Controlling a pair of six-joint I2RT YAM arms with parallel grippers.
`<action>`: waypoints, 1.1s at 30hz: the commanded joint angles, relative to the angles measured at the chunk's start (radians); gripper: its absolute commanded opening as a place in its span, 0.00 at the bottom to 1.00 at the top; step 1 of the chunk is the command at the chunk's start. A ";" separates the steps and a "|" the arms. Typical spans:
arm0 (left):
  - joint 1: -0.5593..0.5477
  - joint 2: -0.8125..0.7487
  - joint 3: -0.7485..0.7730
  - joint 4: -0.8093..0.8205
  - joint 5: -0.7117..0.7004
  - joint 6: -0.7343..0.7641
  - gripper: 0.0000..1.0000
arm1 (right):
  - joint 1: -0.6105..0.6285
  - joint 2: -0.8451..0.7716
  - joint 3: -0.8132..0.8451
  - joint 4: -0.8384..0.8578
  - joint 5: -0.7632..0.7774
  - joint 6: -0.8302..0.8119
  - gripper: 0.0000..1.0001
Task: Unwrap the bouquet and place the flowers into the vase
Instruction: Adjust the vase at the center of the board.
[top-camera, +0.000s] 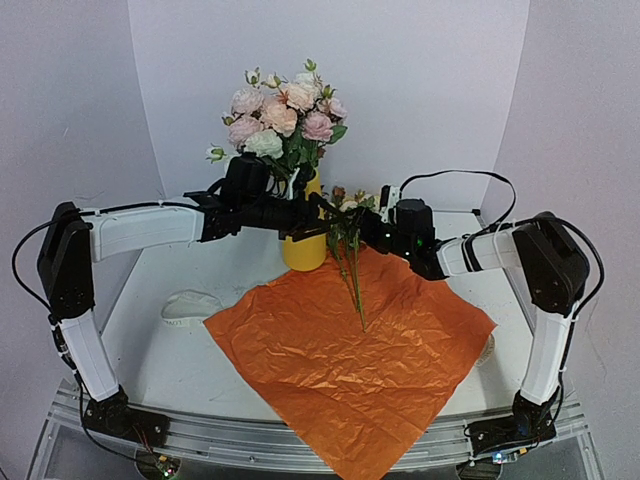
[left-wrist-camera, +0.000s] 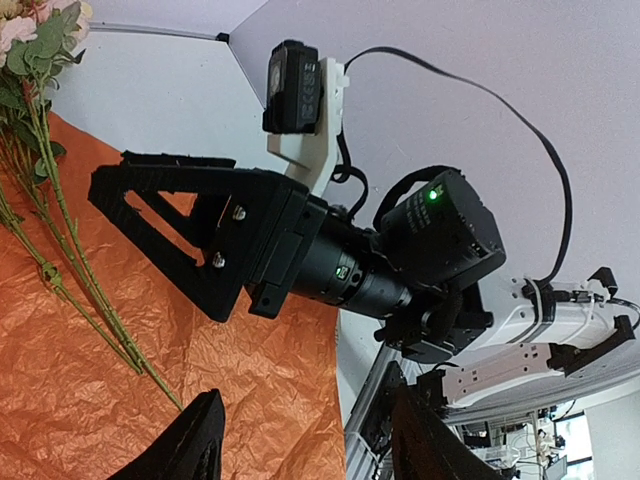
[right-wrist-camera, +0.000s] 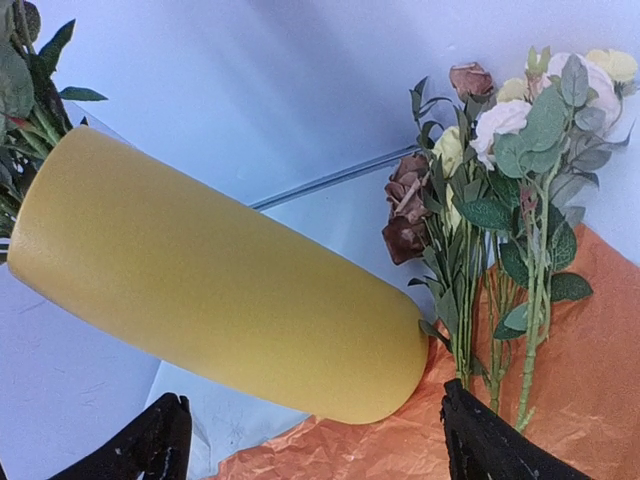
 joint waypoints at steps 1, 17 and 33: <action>-0.019 -0.055 -0.020 0.006 -0.041 -0.002 0.59 | -0.003 -0.043 0.088 0.022 -0.022 -0.073 0.96; -0.021 -0.043 -0.020 0.006 -0.027 0.005 0.58 | -0.002 0.142 0.491 -0.148 -0.160 -0.108 0.95; -0.021 -0.025 -0.034 0.006 -0.004 0.008 0.59 | 0.021 0.327 0.838 -0.415 -0.059 -0.101 0.75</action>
